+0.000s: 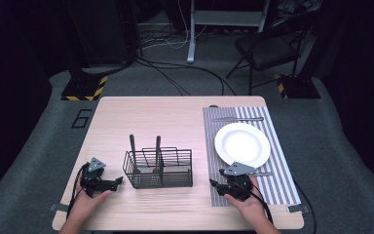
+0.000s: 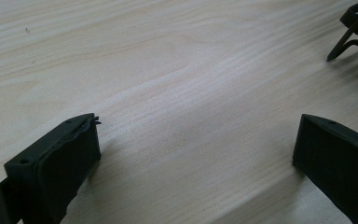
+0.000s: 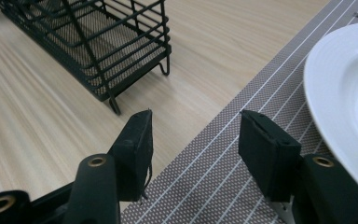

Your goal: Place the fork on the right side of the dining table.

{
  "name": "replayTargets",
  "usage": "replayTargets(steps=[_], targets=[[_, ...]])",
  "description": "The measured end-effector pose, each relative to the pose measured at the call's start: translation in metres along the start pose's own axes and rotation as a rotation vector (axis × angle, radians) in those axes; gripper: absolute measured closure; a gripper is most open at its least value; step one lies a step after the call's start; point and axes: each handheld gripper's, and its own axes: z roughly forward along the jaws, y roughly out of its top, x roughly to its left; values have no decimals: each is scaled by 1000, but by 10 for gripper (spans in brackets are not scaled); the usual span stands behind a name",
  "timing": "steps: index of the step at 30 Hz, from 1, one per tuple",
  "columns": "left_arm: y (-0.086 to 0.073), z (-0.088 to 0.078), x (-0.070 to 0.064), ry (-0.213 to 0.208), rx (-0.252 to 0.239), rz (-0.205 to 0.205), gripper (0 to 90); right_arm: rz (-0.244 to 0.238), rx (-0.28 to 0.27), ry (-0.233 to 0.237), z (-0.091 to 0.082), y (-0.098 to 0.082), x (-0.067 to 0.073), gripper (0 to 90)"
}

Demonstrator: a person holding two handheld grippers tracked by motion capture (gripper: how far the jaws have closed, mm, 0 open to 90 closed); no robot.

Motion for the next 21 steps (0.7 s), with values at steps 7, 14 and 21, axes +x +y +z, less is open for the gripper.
replayTargets(steps=[7,14,21], targets=[[0,0,0,0,0,0,2,-29,18,20,8,-6,8,447],[0,0,0,0,0,0,3,-43,22,27,13,-9,10,447],[0,0,0,0,0,-1,3,-61,19,44,19,-11,13,436]])
